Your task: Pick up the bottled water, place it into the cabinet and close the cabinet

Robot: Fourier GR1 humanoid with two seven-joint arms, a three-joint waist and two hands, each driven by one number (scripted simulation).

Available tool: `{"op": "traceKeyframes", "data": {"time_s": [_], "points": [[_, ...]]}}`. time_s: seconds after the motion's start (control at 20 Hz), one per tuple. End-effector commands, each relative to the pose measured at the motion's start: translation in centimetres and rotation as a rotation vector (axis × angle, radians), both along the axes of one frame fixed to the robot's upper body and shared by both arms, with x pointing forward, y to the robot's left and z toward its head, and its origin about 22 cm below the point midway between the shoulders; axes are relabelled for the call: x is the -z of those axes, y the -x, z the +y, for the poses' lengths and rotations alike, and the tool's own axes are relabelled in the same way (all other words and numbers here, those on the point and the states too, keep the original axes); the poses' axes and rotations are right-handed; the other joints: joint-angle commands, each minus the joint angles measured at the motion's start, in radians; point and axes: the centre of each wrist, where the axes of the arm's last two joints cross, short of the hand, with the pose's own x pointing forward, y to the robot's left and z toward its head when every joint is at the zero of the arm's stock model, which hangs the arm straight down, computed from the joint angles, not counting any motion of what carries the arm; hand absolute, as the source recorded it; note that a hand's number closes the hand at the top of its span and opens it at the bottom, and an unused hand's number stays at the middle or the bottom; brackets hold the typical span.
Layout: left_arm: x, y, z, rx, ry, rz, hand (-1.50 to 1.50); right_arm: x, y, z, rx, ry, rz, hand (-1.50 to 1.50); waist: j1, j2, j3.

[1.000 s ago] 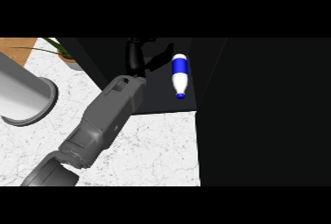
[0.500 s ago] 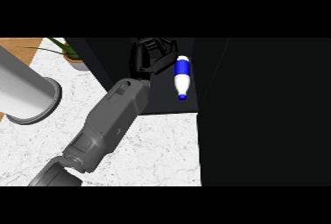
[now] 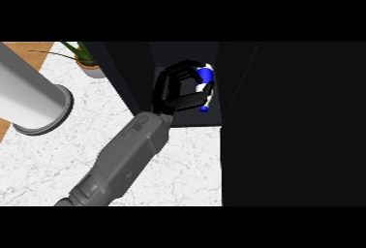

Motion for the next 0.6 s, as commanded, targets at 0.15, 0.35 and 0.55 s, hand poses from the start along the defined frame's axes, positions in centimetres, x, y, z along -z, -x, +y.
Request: {"op": "traceKeyframes", "data": {"time_s": [0.15, 0.35, 0.55], "points": [[3.8, 7.3, -1.0, 0.191, 0.134, 0.087, -1.5, -3.7, 0.3, 0.6, 0.021, 0.014, -0.043, -1.5, 0.037, -0.009, 0.0], [4.7, 11.1, 0.4, 0.173, 0.113, 0.103, -1.5, -4.1, 0.4, 0.7, 0.071, 0.045, -0.049, -1.5, 0.063, -0.014, 0.0], [5.2, 14.4, 4.4, 0.093, 0.108, 0.113, -1.5, -3.8, 0.6, 0.6, 0.039, 0.055, -0.046, -1.5, 0.064, -0.013, 0.001]]}}
